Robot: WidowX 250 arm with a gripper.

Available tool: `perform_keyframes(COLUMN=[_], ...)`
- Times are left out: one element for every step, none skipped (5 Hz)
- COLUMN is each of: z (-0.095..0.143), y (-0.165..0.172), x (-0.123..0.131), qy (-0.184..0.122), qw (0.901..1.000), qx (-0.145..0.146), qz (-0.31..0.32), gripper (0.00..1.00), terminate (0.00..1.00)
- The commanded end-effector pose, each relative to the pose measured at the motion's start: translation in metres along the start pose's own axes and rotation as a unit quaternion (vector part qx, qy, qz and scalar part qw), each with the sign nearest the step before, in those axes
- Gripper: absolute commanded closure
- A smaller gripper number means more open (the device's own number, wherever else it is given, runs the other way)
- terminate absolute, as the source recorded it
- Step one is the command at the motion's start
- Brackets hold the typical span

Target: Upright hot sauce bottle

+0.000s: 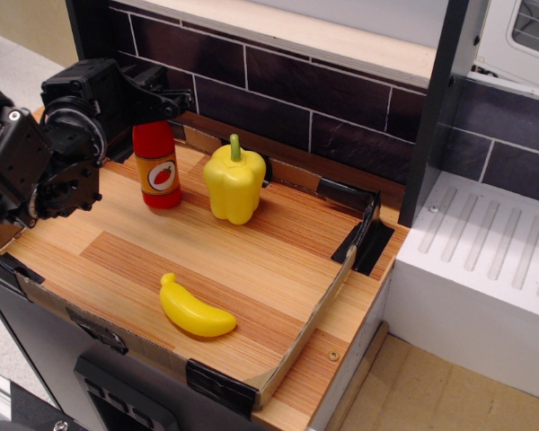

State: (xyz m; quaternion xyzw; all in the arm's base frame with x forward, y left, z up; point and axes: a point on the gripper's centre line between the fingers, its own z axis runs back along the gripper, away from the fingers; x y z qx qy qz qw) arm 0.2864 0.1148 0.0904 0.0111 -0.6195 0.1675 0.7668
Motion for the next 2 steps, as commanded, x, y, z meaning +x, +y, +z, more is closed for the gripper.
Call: perform_keyframes(z=[0.005,0.006], y=[0.004,0.007], x=[0.005,0.020], qy=[0.030,0.063], qw=[0.9995,0.9976], qx=[0.010,0.027], qz=[0.008,0.011], gripper=[0.00,0.00], terminate=[0.00,1.00])
